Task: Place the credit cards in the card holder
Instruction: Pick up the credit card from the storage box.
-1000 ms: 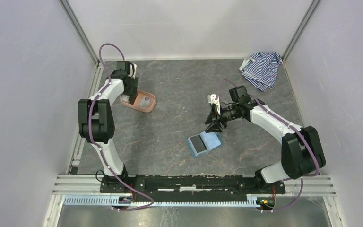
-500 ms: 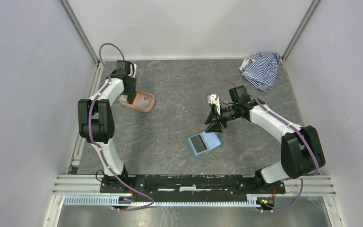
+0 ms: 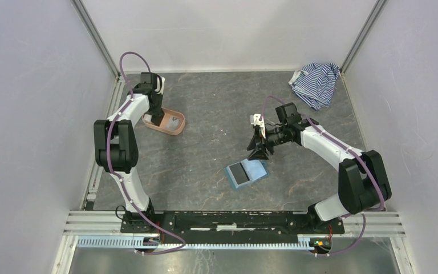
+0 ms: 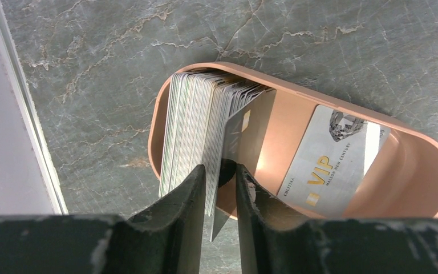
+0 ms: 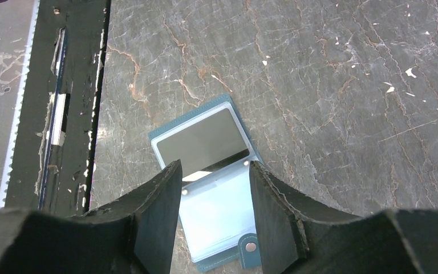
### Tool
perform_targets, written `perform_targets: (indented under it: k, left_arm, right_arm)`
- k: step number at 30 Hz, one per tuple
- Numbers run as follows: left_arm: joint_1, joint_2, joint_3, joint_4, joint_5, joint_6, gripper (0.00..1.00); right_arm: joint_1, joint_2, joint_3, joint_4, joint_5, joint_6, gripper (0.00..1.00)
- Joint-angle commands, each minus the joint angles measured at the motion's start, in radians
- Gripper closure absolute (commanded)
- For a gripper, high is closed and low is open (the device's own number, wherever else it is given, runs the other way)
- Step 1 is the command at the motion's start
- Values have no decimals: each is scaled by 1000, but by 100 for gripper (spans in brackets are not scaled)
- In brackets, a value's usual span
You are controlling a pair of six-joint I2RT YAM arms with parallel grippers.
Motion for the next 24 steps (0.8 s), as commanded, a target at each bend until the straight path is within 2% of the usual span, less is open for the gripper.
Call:
perform_targets:
  k: [1, 10, 24]
  left_arm:
    - [10, 0, 45, -8, 14, -27, 71]
    - [9, 1, 56, -24, 52, -46, 89]
    - [9, -18, 103, -84, 148, -60, 92]
  right_arm:
    - [-3, 8, 39, -15, -28, -29, 47]
    - [-3, 15, 44, -23, -28, -36, 47]
    - [-4, 17, 47, -34, -31, -45, 47]
